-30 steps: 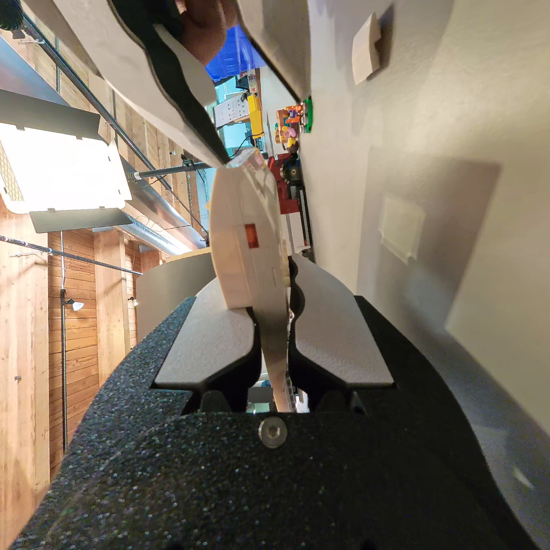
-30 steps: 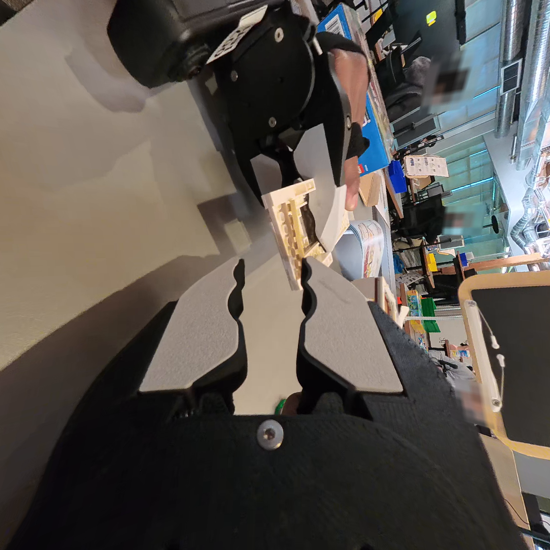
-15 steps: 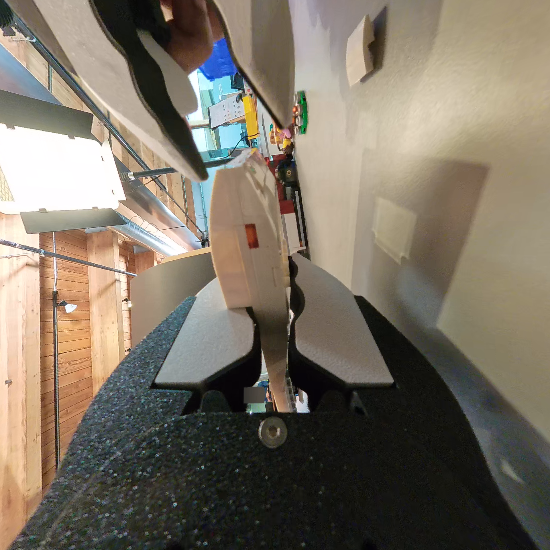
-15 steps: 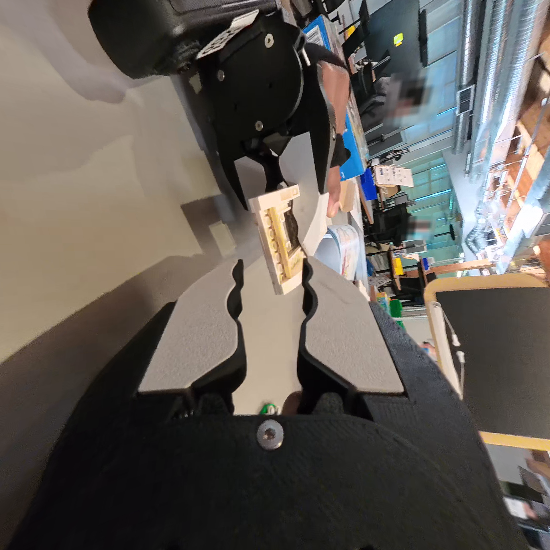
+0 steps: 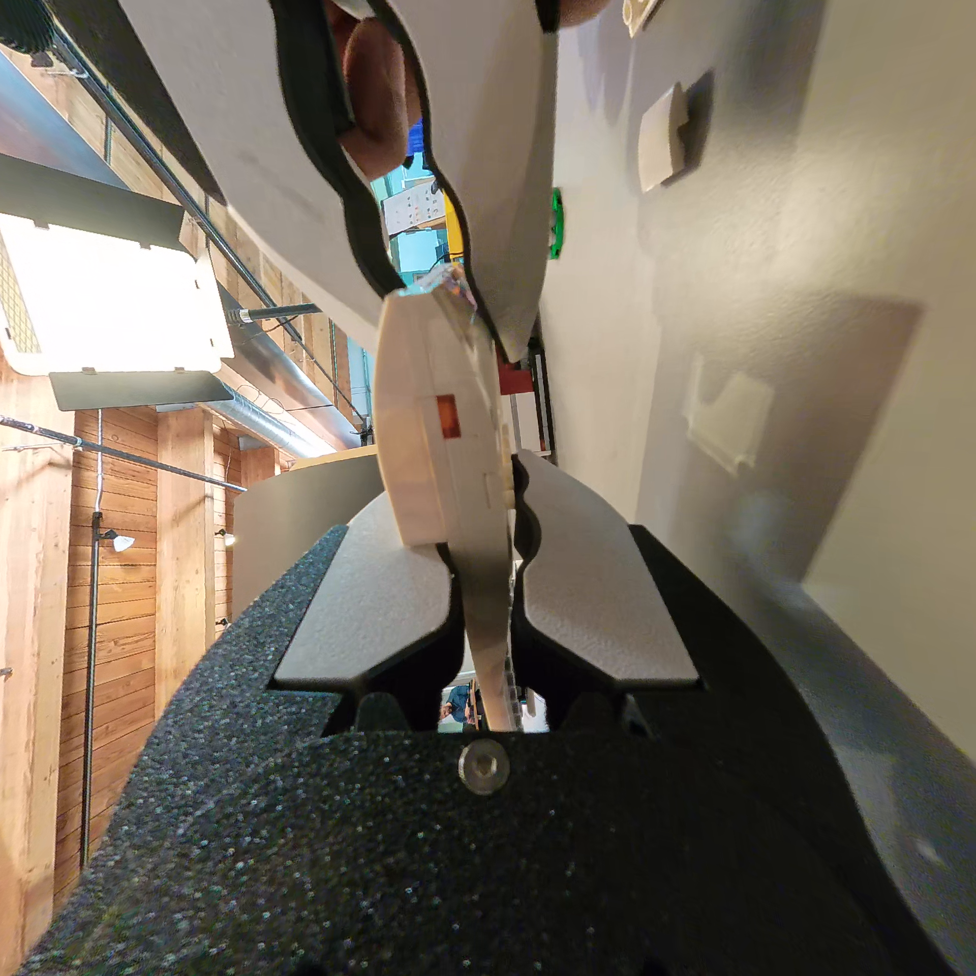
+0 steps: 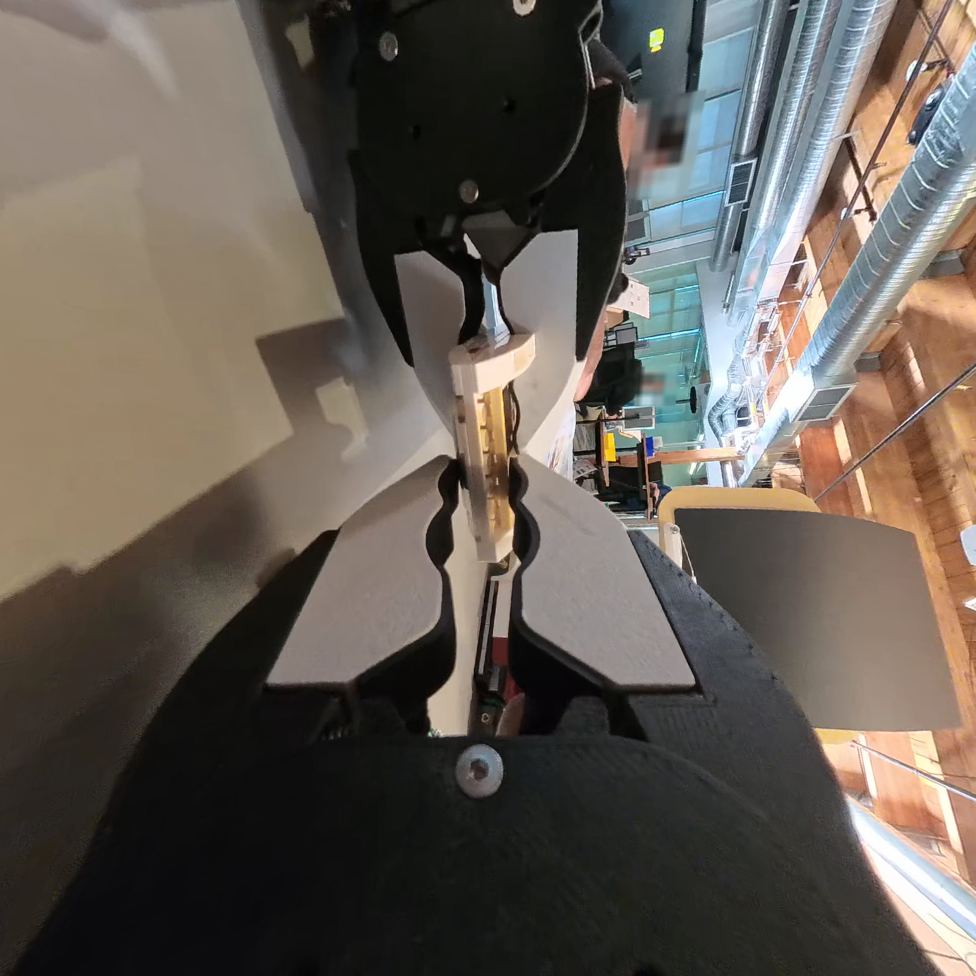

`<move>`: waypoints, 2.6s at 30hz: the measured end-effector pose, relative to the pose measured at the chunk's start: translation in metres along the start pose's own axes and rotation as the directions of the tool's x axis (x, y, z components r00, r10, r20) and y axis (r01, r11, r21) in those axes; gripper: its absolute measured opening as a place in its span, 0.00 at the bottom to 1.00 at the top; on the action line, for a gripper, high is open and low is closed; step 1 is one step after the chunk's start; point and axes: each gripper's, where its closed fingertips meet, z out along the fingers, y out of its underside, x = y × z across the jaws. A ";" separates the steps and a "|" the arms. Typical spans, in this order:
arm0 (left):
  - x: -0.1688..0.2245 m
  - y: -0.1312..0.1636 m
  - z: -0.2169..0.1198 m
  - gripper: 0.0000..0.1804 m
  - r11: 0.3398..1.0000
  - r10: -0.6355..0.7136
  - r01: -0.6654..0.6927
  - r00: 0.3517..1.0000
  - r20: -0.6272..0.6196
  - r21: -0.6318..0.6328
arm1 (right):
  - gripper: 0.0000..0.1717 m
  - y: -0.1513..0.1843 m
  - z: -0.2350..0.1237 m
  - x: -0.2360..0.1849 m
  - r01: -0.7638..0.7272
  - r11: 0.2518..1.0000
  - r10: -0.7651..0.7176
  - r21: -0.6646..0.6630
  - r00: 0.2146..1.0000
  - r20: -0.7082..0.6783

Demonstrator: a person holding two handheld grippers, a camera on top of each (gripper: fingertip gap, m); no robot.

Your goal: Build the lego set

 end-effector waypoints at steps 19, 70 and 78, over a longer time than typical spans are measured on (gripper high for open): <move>-0.003 0.000 0.001 0.08 0.998 -0.064 0.064 0.998 -0.002 0.007 | 0.10 0.002 -0.004 0.005 0.050 0.998 -0.050 -0.024 0.999 -0.013; -0.001 -0.006 -0.001 0.08 0.994 -0.108 0.108 0.994 -0.012 0.034 | 0.10 -0.005 -0.015 0.005 0.062 0.998 -0.061 0.025 0.998 -0.033; 0.000 -0.008 -0.001 0.08 0.994 -0.102 0.103 0.995 -0.019 0.038 | 0.10 -0.006 -0.015 0.002 0.055 0.997 -0.055 0.052 0.998 -0.002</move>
